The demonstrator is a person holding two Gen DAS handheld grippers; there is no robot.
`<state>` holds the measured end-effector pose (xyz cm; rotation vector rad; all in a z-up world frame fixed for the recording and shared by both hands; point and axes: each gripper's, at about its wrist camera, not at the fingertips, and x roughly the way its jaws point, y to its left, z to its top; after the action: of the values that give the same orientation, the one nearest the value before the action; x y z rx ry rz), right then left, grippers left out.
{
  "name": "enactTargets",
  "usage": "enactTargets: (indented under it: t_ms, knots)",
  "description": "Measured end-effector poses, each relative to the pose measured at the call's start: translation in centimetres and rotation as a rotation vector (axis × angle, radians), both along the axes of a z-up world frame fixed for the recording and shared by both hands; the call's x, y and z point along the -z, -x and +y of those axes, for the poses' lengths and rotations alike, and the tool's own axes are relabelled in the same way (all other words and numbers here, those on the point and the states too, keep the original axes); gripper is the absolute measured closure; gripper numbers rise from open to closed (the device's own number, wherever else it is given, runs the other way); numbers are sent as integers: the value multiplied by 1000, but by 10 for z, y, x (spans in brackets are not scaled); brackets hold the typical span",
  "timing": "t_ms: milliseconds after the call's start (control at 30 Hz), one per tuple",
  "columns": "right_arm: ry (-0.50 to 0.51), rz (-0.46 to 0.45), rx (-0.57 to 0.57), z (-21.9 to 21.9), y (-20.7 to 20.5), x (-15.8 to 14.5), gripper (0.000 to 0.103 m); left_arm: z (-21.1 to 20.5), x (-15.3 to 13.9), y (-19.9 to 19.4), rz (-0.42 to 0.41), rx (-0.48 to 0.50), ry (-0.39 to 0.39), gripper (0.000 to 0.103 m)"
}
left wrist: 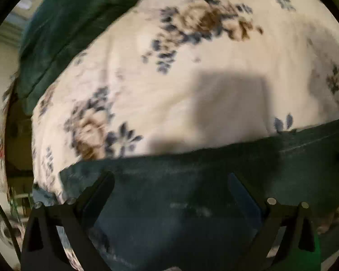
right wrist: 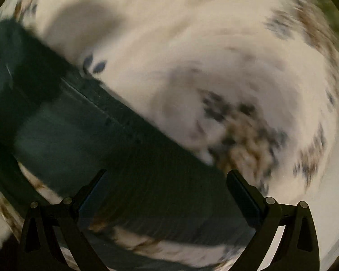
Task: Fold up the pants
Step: 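Lower both tools to the jeans legs and grasp the hems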
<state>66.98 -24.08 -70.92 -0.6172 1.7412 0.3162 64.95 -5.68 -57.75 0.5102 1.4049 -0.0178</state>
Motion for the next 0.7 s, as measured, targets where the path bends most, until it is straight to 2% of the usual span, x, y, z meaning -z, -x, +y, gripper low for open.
enactTargets:
  t_ms: [67, 167, 200, 267, 333, 367, 400, 433, 500, 667, 700]
  knots:
    - [7, 65, -86, 2, -7, 24, 0, -2, 11, -7, 27, 34, -1, 1]
    - [-41, 136, -135, 2, -11, 40, 2, -9, 22, -14, 63, 108, 4, 1]
    - [-57, 144, -135, 1, -12, 42, 6, -11, 24, -15, 71, 124, 11, 1]
    - [-128, 181, -119, -2, -11, 43, 22, -16, 27, -16, 96, 179, 24, 1]
    - [-169, 178, -135, -1, -6, 37, 53, -22, 28, -16, 125, 238, 39, 1]
    - [-166, 142, -168, 0, -1, 30, 62, -25, 28, -16, 143, 270, 46, 1]
    - [-165, 120, -185, -1, 3, 25, 84, -27, 28, -16, 153, 292, 54, 1]
    - [-178, 99, -197, -3, 7, 17, 91, -31, 27, -15, 170, 334, 63, 1]
    - [-223, 48, -217, -9, 22, -4, 96, -39, 26, -12, 189, 402, 64, 1]
    - [-306, -85, -242, -23, 59, -56, 97, -67, 27, 6, 257, 615, 58, 1]
    - [-315, -92, -233, -25, 63, -60, 97, -72, 28, 11, 275, 654, 58, 4]
